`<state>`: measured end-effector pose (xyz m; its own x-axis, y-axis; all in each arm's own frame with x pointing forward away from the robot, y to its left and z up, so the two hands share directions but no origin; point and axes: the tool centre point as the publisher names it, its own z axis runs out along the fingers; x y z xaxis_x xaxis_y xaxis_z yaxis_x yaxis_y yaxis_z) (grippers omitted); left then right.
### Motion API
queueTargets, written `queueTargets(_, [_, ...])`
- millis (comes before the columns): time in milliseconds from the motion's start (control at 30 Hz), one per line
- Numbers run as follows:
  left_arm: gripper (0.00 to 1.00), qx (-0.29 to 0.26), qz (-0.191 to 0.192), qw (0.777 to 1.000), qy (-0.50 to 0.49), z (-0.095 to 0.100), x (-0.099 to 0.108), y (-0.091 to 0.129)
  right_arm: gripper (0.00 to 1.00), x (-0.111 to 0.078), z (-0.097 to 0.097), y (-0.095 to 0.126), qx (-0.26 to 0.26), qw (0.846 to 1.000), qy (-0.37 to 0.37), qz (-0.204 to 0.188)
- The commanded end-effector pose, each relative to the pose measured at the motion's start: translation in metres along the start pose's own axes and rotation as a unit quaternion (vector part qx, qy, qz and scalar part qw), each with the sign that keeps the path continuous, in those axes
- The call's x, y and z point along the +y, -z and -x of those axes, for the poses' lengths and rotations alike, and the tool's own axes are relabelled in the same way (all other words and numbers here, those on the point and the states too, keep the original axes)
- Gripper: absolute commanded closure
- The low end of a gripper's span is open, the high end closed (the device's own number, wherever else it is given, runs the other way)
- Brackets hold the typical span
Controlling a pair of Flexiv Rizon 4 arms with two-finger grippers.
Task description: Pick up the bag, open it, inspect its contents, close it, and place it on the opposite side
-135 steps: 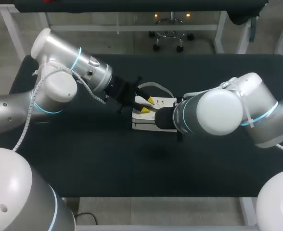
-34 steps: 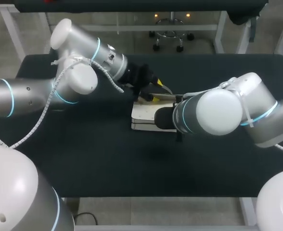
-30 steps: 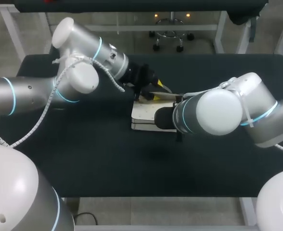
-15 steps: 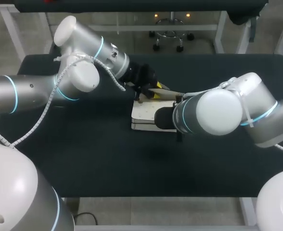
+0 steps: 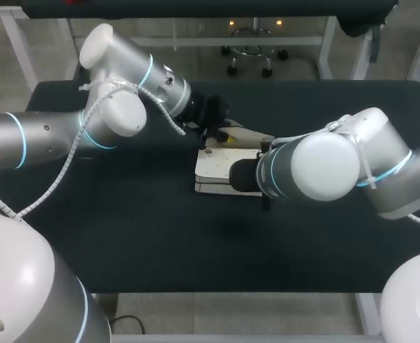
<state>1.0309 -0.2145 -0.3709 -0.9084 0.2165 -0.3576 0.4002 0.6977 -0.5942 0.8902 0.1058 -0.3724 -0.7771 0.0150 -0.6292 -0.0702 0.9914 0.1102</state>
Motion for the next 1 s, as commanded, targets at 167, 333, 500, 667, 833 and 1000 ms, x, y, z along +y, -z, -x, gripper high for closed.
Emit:
queueTargets(167, [1.0, -0.001, -0.009, 1.0, 0.008, 0.001, 0.005, -0.001, 1.0, -0.004, -0.005, -0.001, -0.095, 0.995, 0.0, 0.007])
queueTargets(333, [1.0, -0.004, -0.013, 1.0, 0.012, 0.002, 0.006, 0.001, 0.98, -0.004, -0.004, 0.001, -0.094, 0.996, 0.0, 0.001])
queueTargets(500, [1.0, -0.007, -0.017, 1.0, 0.018, 0.005, 0.005, 0.005, 0.0, 0.0, -0.006, 0.007, -0.087, 0.996, 0.006, 0.001])
queueTargets(667, [1.0, -0.015, -0.023, 0.999, 0.024, 0.009, 0.004, 0.012, 0.0, 0.003, -0.003, 0.018, -0.084, 0.996, 0.011, 0.004])
queueTargets(833, [1.0, -0.024, -0.022, 0.999, 0.027, 0.012, 0.002, 0.018, 0.0, 0.008, 0.001, 0.029, -0.07, 0.997, 0.019, 0.007])
queueTargets(1000, [1.0, -0.032, -0.022, 0.999, 0.025, 0.017, 0.0, 0.028, 0.0, 0.012, 0.005, 0.037, -0.042, 0.999, 0.031, 0.002])
